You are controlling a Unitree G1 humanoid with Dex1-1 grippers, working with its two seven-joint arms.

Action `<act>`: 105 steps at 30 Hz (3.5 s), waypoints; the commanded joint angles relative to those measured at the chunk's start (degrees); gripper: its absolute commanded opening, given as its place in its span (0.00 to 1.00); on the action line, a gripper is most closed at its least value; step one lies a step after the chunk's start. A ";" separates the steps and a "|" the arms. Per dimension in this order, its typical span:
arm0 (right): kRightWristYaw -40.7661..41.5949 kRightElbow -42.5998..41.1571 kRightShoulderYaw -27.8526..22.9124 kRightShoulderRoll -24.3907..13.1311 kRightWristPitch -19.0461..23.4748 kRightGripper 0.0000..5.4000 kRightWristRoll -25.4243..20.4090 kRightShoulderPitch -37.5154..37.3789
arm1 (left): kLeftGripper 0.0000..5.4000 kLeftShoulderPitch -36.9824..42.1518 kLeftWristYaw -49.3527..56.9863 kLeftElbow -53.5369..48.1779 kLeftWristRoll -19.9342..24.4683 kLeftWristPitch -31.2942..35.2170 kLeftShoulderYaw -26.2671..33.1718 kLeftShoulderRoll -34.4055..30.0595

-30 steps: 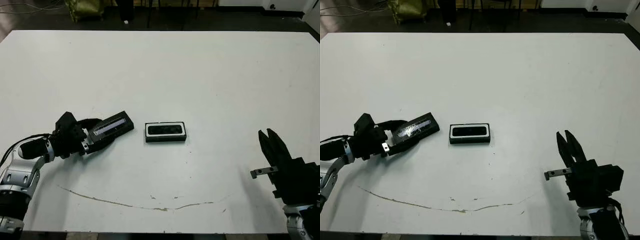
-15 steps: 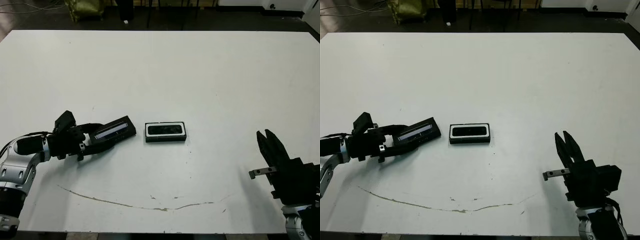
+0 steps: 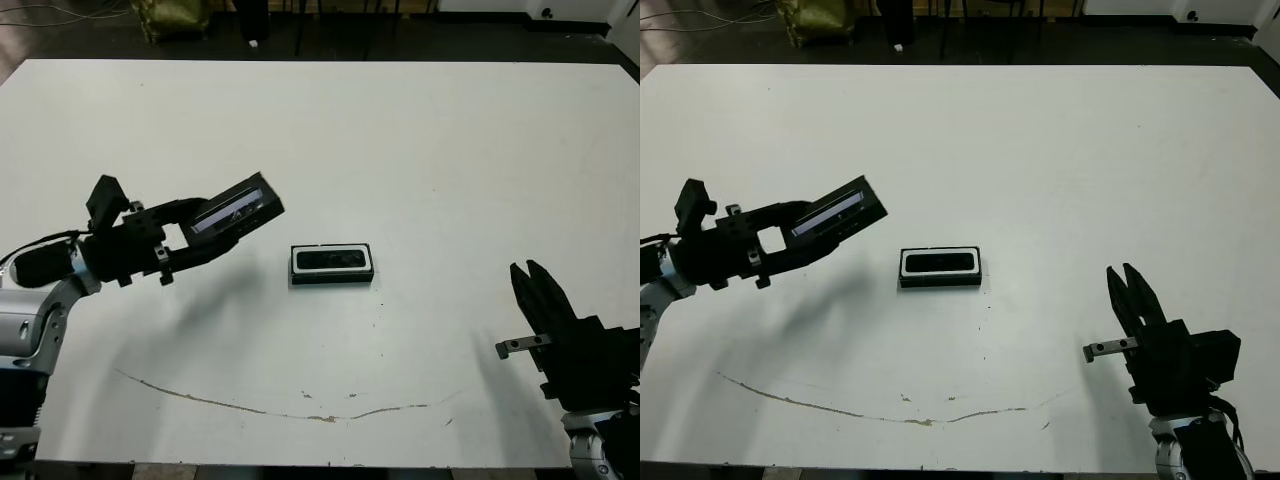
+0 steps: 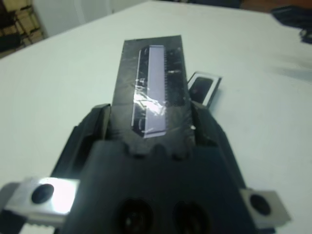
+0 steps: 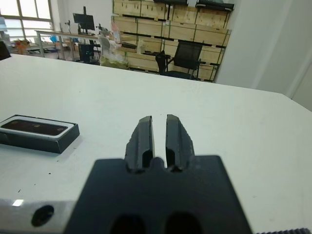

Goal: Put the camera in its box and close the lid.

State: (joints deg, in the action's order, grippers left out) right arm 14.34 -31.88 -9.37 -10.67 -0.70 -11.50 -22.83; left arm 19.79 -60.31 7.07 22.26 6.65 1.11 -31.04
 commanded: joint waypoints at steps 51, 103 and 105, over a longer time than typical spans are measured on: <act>-1.59 -5.53 1.22 0.10 3.86 0.00 0.18 -2.68 | 0.47 14.93 -13.54 18.24 -13.59 0.52 -17.42 9.79; -2.28 -9.83 0.45 1.26 3.24 0.00 -1.31 -8.95 | 0.75 26.16 -16.48 46.76 -28.54 -13.16 -28.75 18.97; -2.20 -8.77 0.50 1.51 2.48 0.00 -1.39 -8.90 | 0.84 25.94 -16.31 46.81 -28.86 -14.64 -29.25 18.57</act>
State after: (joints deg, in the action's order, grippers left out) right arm 11.89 -41.99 -8.82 -9.79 2.14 -12.61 -29.74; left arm 49.97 -75.74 51.24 -1.52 -8.26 -24.72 -11.57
